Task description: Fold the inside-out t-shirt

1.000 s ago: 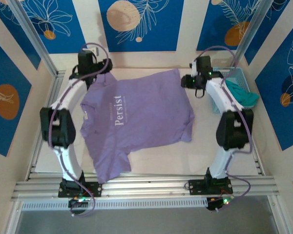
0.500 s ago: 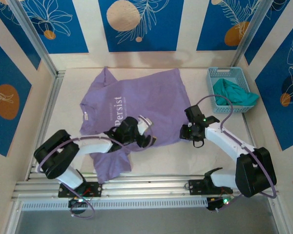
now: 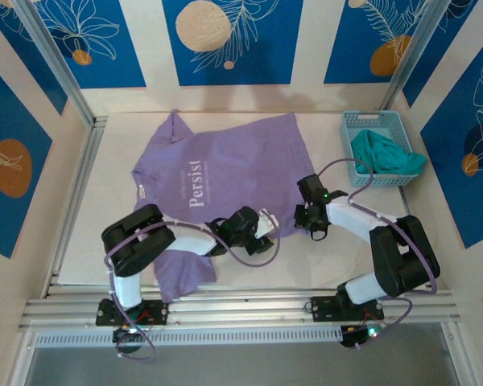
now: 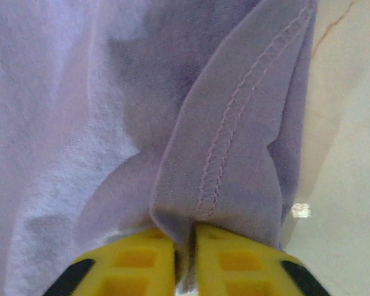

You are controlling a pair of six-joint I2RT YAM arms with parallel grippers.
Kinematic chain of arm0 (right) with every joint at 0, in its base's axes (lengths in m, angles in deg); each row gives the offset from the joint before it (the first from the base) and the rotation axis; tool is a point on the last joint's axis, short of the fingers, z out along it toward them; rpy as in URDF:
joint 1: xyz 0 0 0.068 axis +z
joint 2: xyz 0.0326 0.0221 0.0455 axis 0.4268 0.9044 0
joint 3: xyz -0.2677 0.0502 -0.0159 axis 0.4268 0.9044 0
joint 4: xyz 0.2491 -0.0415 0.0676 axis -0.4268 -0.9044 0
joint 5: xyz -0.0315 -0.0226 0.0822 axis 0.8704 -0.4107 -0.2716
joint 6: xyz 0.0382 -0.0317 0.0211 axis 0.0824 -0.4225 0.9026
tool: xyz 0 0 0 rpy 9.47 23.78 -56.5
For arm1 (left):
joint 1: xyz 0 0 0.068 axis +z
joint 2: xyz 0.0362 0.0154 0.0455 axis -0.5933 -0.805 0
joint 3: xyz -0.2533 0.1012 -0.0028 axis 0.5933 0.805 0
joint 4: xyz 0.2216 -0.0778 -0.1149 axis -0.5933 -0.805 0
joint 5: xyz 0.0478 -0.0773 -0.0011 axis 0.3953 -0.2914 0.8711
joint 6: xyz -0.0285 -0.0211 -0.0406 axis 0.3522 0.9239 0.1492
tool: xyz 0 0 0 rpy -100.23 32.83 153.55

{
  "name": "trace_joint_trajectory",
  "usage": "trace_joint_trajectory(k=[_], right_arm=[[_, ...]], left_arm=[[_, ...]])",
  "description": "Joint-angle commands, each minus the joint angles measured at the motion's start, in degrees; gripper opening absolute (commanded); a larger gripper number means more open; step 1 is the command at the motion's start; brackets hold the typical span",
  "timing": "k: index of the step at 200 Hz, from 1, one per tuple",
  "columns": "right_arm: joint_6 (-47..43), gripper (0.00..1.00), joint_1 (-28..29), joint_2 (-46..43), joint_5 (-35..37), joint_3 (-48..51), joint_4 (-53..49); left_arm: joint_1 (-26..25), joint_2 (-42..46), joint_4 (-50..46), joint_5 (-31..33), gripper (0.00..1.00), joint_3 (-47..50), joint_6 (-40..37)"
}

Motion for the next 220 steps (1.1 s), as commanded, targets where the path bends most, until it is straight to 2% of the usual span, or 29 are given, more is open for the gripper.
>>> trace_joint_trajectory(k=[1,40,66,86,108,120,137,167,192,220], right_arm=[[0.0,0.07,-0.4,-2.8,0.1,-0.4,0.2],[-5.8,0.01,-1.6,-11.0,-9.2,-2.3,-2.2],[-12.5,0.01,-1.5,-14.6,-18.2,-6.6,-5.8],[-16.7,0.01,-1.6,-15.2,-27.3,-9.5,-6.2],[-20.9,0.01,-1.9,-11.8,-35.4,-12.9,-5.3],[-23.1,0.01,-1.9,-7.7,-37.1,-15.9,-6.6],[-25.4,0.01,-2.1,-1.0,-34.9,-20.2,-8.5],[-26.2,0.01,-2.2,9.5,-20.7,-27.4,-12.0],[-26.0,0.02,-2.2,16.2,-14.8,-31.7,-12.1],[-24.4,0.05,-1.8,21.0,-11.8,-34.8,-12.9]], left_arm=[[-0.2,-0.7,-1.1,2.2,0.4,-0.6,-1.7],[1.6,3.4,-3.3,-1.5,0.0,1.1,1.2],[4.3,9.3,-5.8,-6.1,0.0,4.1,6.7],[6.9,13.6,-5.6,-12.1,0.0,7.5,12.5],[10.3,16.5,-5.0,-19.2,0.0,10.6,17.8],[12.3,17.2,-4.0,-22.3,0.0,12.2,20.2],[15.6,18.0,-2.1,-26.2,0.0,14.1,23.5],[21.5,17.9,1.9,-31.4,0.0,16.4,29.3],[23.3,16.5,-0.2,-31.9,0.0,14.9,29.6],[23.5,15.0,-0.4,-32.0,0.0,13.5,30.4]])
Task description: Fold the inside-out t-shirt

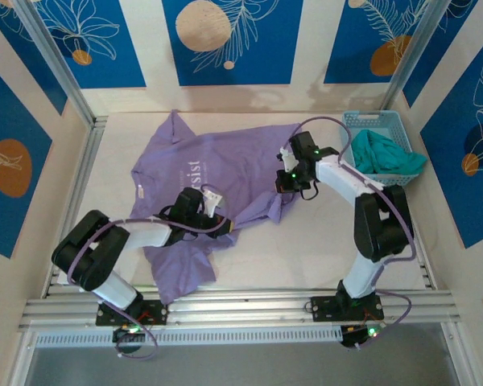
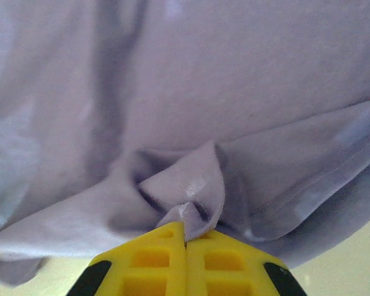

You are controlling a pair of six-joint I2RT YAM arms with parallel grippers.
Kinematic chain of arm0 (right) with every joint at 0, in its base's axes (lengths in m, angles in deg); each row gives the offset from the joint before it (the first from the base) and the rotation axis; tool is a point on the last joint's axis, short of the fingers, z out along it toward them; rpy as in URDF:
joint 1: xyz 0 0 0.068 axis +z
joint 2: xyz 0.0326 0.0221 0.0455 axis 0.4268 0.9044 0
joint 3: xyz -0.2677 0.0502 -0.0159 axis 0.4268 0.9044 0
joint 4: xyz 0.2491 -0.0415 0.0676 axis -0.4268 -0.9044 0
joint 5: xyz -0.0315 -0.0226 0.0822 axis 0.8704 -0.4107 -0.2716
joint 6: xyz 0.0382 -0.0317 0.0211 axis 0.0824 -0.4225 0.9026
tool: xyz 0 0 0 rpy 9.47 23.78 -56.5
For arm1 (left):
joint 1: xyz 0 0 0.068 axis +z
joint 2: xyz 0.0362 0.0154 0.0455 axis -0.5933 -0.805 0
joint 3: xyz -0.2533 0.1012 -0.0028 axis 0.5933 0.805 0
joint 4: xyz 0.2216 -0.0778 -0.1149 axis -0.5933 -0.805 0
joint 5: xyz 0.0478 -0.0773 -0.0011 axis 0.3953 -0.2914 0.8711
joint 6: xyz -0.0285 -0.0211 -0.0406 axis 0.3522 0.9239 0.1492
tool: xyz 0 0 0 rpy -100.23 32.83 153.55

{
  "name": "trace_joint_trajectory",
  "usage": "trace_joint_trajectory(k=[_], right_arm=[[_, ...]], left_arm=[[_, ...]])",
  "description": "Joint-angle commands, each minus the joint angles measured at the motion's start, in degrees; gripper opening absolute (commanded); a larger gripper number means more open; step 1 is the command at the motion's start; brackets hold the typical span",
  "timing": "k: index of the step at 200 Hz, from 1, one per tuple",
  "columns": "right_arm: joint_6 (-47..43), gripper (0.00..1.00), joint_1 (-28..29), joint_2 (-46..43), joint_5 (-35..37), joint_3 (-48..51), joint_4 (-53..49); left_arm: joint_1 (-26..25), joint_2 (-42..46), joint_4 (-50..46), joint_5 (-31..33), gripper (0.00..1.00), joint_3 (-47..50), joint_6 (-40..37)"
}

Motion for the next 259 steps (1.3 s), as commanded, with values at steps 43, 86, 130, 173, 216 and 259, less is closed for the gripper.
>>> trace_joint_trajectory(k=[43,86,130,173,216,259], right_arm=[[4.1,0.24,1.4,-1.7,9.0,1.2,-2.6],[11.0,0.43,5.8,-8.2,10.3,10.0,2.0],[14.8,0.5,8.7,-5.8,14.2,11.1,6.1],[16.4,0.54,9.4,-1.2,20.0,7.7,6.2],[17.5,0.43,9.4,-0.6,23.6,8.1,4.6],[17.4,0.19,8.9,-2.7,22.5,9.5,5.7]], left_arm=[[0.3,-2.5,1.2,-3.6,0.0,-3.0,2.8],[0.3,-3.6,1.1,-4.4,0.0,-3.7,2.7],[0.3,-4.1,1.2,-4.7,0.0,-3.7,2.6],[0.3,-4.6,1.9,-5.1,0.0,-3.6,2.7],[0.3,-4.8,2.1,-5.4,0.0,-3.4,2.7],[0.3,-5.3,2.1,-5.4,0.0,-3.5,2.6]])
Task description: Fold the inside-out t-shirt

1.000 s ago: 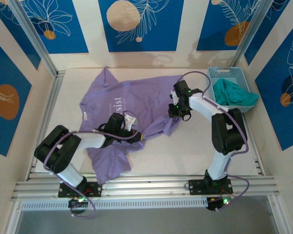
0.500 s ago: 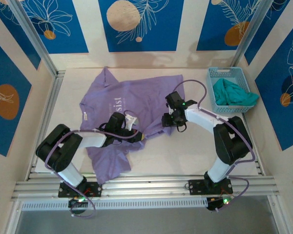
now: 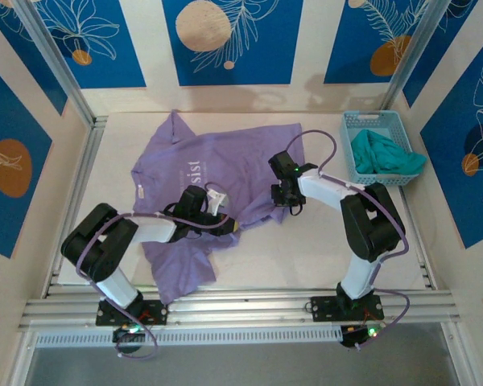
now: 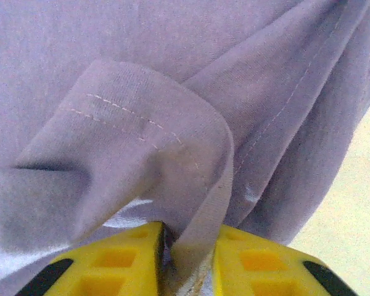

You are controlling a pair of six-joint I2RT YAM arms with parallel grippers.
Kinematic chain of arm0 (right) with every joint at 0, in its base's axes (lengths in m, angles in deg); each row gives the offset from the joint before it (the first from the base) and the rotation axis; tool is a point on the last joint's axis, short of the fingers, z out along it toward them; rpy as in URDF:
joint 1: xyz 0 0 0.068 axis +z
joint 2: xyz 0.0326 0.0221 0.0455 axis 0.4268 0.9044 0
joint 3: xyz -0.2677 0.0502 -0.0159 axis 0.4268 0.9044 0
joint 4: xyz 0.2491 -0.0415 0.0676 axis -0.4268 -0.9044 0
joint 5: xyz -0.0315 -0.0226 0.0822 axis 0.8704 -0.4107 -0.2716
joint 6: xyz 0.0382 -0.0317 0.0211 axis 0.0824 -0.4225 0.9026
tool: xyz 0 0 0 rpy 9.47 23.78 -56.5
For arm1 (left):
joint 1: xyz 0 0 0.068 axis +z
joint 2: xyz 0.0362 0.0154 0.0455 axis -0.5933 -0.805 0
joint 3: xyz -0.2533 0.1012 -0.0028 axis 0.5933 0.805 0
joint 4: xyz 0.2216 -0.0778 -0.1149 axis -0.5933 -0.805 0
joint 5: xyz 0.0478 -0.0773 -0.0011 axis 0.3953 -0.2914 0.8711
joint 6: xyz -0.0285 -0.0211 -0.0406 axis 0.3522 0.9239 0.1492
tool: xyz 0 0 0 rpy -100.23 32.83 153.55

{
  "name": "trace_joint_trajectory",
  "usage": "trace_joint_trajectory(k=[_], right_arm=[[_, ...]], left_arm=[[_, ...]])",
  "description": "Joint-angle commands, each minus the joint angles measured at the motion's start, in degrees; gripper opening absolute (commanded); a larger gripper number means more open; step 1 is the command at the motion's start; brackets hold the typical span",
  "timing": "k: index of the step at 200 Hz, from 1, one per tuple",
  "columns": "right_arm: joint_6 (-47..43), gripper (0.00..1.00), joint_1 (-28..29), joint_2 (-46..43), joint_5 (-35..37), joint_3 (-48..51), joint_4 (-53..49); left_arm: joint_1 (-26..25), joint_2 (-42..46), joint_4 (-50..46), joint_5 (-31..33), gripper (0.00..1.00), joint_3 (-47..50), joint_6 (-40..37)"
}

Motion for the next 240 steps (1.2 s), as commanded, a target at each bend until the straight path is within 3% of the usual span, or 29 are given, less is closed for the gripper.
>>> trace_joint_trajectory(k=[1,46,72,87,117,144,171,205,240], right_arm=[[0.8,0.18,-0.1,-2.3,0.5,0.9,0.3],[-0.4,0.07,-1.4,-3.3,-1.5,0.9,1.3],[-5.0,0.05,-2.3,-10.0,-7.9,4.2,5.5],[-8.5,0.04,-4.0,-16.4,-19.1,7.4,9.3],[-12.2,0.06,-10.7,-22.7,-51.8,12.9,15.8],[-13.6,0.07,-12.5,-18.1,-60.2,12.6,15.9],[-12.6,0.09,-14.6,-11.4,-57.4,10.5,14.8],[-13.8,0.12,-14.5,-5.8,-42.0,6.1,7.8],[-11.5,0.23,-12.8,-6.7,-28.2,5.1,3.1]], left_arm=[[0.3,-1.2,1.2,-1.9,0.0,-1.1,-0.1],[0.3,-1.8,1.2,-2.3,0.0,-1.5,-0.2],[0.2,-2.0,0.9,-2.5,0.0,-1.7,0.1],[-0.1,-1.8,0.8,-2.4,0.0,-1.9,0.1],[-0.2,-2.1,1.1,-2.3,0.0,-2.5,0.6],[-0.2,-2.6,1.4,-2.1,0.0,-2.6,0.8],[-0.2,-2.5,1.2,-2.2,0.0,-2.3,0.9],[-0.2,-2.4,1.2,-2.3,0.0,-2.1,0.9],[-0.2,-2.5,1.0,-2.2,0.0,-2.2,0.8]])
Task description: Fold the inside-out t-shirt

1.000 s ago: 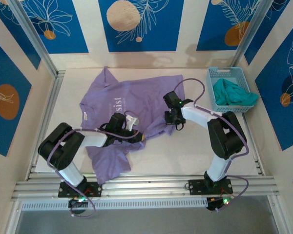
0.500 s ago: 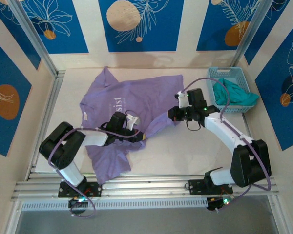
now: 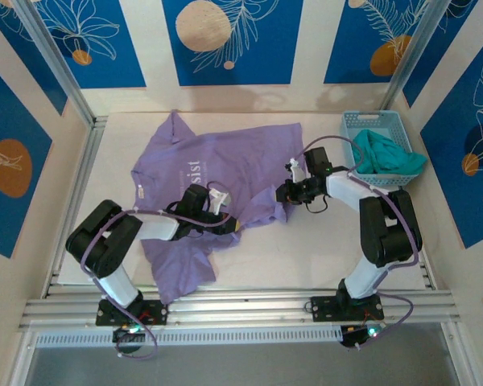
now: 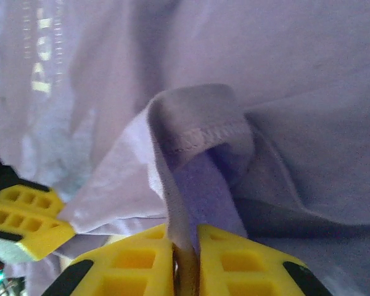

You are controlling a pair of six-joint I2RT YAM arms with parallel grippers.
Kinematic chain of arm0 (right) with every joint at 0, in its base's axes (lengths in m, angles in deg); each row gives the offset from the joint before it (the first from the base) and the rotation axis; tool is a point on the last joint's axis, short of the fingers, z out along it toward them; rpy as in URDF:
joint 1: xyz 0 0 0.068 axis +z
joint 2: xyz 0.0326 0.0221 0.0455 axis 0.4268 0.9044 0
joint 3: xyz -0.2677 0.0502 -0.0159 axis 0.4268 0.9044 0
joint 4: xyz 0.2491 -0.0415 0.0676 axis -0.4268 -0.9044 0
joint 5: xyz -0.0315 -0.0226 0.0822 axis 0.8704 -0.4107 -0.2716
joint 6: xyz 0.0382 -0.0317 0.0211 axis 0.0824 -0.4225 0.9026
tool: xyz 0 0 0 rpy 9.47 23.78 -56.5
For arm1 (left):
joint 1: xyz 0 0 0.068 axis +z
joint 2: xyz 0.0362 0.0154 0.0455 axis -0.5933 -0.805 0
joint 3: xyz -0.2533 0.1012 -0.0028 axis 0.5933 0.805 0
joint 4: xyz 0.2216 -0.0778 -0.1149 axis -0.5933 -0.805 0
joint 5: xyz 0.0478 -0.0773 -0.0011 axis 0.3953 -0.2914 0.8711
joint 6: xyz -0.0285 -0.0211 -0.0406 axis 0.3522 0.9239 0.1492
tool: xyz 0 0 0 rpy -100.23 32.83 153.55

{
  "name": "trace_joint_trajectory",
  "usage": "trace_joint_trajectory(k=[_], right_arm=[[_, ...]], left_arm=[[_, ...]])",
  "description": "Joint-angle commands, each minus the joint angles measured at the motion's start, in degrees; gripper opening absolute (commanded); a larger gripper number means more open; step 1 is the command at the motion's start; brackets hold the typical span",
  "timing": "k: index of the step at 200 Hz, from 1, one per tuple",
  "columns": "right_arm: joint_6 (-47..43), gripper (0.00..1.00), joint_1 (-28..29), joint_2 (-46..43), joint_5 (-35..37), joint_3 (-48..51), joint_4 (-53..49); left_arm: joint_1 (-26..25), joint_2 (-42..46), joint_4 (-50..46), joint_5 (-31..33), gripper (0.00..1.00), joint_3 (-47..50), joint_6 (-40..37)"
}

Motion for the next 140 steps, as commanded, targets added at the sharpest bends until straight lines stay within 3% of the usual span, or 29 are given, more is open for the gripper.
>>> trace_joint_trajectory(k=[1,36,72,140], right_arm=[[1.0,0.23,1.2,-1.4,11.2,-1.9,-5.5],[5.2,0.36,5.0,-4.6,25.9,-2.0,-10.3],[10.4,0.45,10.2,-6.0,33.3,-2.0,-10.9],[14.7,0.48,17.3,-2.9,42.9,-3.8,-12.0]], left_arm=[[-0.2,-0.2,0.7,-1.2,0.0,-0.6,0.4],[-0.2,0.0,0.0,-1.2,0.0,-0.7,0.0],[-0.2,-0.2,0.1,-1.2,0.0,-0.8,-0.1],[-0.2,-0.6,0.7,-1.4,0.0,-0.6,0.1]])
